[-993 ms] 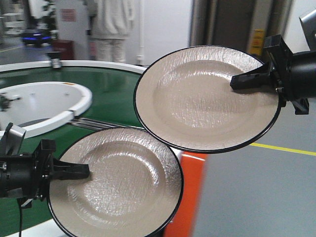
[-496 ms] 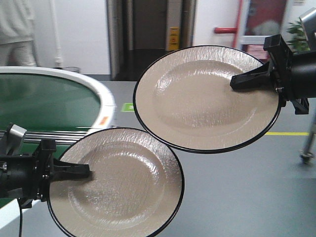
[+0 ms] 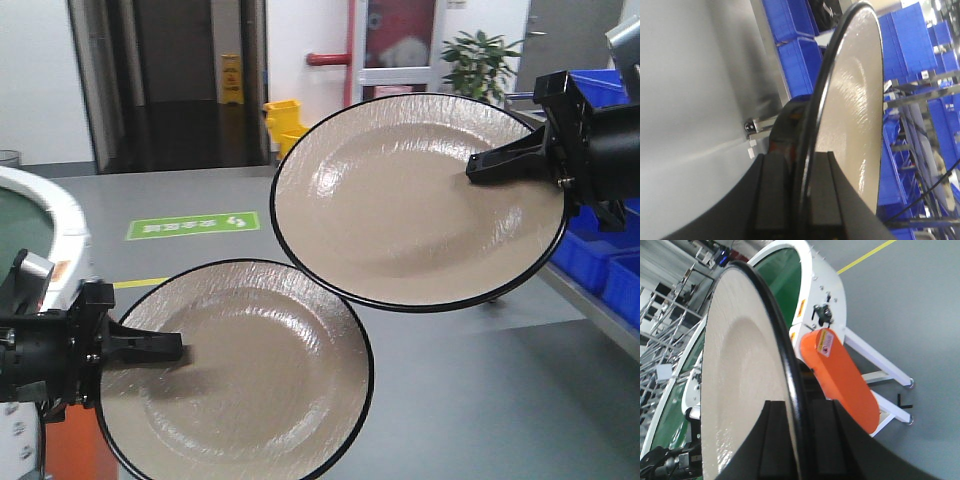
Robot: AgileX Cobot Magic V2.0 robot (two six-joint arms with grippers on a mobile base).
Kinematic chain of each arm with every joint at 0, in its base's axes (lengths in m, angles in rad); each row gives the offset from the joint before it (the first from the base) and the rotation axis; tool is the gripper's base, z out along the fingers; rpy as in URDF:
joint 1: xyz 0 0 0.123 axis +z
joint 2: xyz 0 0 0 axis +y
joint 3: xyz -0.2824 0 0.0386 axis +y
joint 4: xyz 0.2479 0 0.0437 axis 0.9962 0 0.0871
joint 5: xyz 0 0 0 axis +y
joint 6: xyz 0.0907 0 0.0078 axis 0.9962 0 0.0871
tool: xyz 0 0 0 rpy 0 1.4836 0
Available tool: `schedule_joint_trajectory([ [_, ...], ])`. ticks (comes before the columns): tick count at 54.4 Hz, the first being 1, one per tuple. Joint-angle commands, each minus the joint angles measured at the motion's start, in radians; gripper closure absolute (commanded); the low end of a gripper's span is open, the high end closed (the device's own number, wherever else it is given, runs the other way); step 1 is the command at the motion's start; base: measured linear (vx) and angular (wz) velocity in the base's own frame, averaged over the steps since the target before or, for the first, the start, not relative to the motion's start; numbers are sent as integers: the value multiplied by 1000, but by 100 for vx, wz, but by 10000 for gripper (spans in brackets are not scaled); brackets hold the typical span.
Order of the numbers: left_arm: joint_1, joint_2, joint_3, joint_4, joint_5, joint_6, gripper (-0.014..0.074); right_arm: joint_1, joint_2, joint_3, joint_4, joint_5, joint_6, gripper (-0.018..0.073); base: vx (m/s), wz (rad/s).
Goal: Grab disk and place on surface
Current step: 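Hold both plates while the base drives to the steel counter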
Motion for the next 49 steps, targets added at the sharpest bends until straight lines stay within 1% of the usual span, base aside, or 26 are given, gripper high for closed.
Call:
schedule_joint_trajectory([
  [1, -2, -45, -33, -133, 44, -13, 598, -1, -46, -42, 116, -64, 5, 561, 11, -35],
  [31, -2, -45, -33, -133, 44, -13, 598, -1, -46, -42, 116, -64, 5, 561, 13, -29],
  [49, -2, -45, -33, -133, 44, -13, 598, -1, -46, -42, 116, -64, 5, 561, 17, -21],
])
